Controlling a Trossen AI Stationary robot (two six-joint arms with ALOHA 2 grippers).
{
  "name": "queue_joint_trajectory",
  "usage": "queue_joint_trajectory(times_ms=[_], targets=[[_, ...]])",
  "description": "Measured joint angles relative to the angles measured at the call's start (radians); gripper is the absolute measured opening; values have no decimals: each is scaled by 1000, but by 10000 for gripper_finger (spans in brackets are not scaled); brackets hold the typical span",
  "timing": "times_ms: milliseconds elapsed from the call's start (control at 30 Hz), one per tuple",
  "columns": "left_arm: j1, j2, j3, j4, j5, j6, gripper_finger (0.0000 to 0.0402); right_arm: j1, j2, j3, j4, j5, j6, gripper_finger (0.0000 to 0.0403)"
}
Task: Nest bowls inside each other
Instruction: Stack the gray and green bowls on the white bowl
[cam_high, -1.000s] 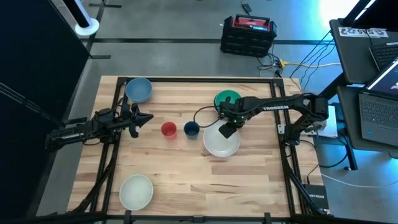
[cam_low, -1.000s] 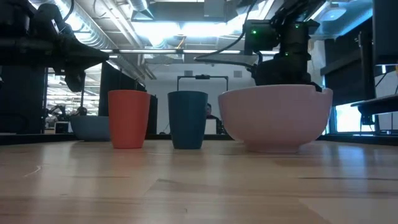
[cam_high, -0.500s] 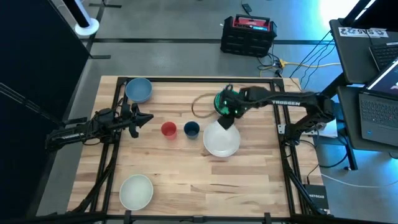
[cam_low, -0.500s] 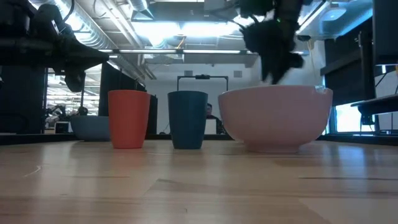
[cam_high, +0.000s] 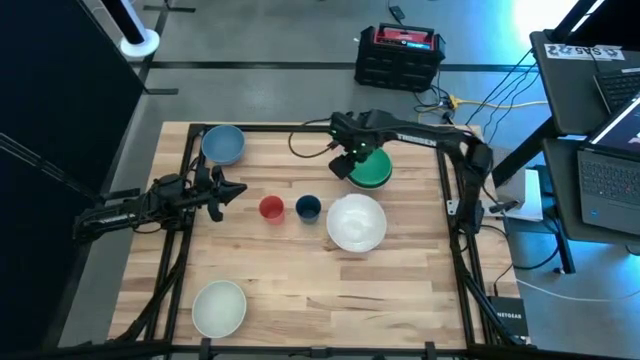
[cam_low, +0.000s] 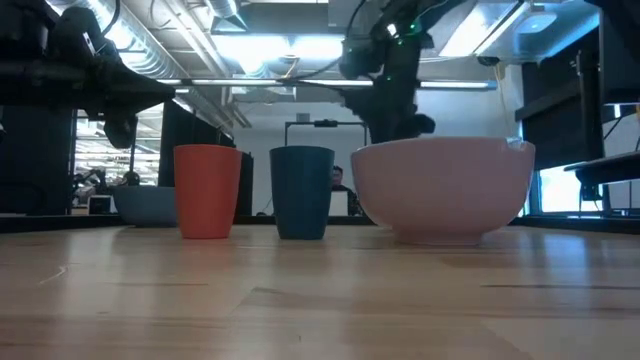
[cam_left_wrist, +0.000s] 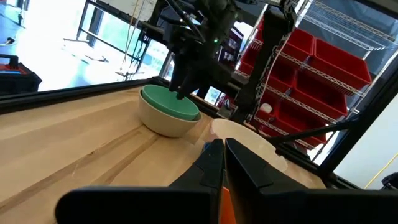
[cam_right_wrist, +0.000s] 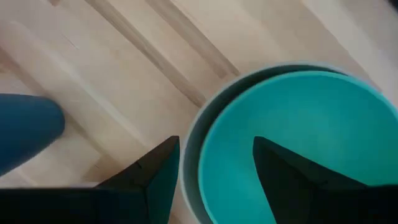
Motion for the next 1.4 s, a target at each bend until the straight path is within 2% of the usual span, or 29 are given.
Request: queue_joint_trajectory(times_ms=[667, 767, 867, 933, 1000, 1100, 1400], targets=[[0, 0, 0, 1, 0, 13, 0, 33, 165, -4, -4, -61, 4, 189], [0, 0, 0, 2, 0, 24, 0, 33, 183, -4, -4, -35, -18, 152], [0, 0, 0, 2, 0, 26, 0, 26, 191, -5, 1, 4, -41, 49], [0, 0, 0, 3, 0, 27, 0, 19, 186, 1, 17, 66, -63, 18], [0, 0, 0, 4, 0, 27, 0, 11, 185, 16, 6, 103, -83, 7], [0, 0, 0, 7, 0, 27, 0, 12, 168, 44, -34, 102, -117, 3], [0, 0, 0, 9, 0, 20, 0, 201, -44, 106, -218, 56, -101, 1]])
